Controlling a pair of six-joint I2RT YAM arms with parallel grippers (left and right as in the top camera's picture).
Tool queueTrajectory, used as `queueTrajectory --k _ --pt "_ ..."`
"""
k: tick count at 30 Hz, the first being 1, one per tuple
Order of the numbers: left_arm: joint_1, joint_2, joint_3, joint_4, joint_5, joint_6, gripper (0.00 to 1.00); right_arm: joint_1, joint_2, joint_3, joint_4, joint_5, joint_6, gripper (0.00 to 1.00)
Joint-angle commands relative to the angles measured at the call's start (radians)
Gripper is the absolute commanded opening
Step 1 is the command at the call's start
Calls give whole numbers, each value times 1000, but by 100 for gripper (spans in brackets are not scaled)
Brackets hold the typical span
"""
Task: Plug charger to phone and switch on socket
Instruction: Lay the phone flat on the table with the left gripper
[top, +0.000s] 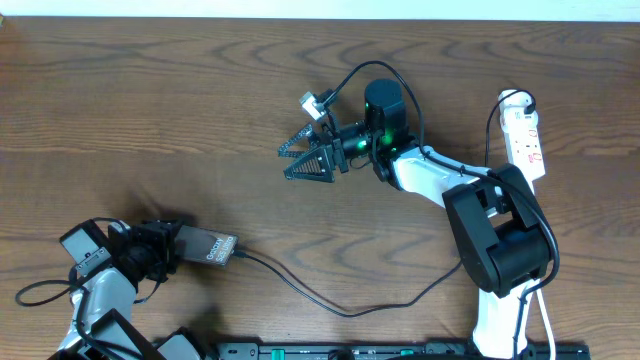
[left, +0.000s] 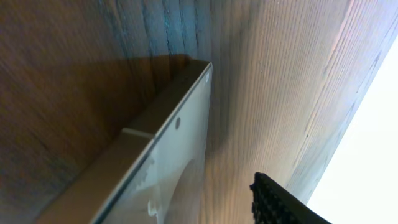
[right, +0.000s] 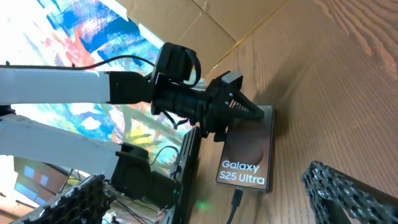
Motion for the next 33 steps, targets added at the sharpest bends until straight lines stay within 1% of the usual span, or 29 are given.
queueTrajectory --k 1,6,9,18,22,33 --pt "5 54 -83 -81 -280 3 60 17 -18 11 -2 -15 -13 99" --pt "5 54 -83 -104 -306 3 63 17 -18 11 -2 -15 -13 99" --pt "5 54 -83 -103 -307 3 67 17 -18 11 -2 -15 -13 99" --pt "5 54 -83 -108 -326 3 68 17 -18 11 -2 -15 -13 99" --pt "5 54 -83 -132 -376 3 68 17 -18 11 -2 -15 -13 99" --pt "5 54 -83 -145 -430 3 68 17 -18 11 -2 -15 -13 99"
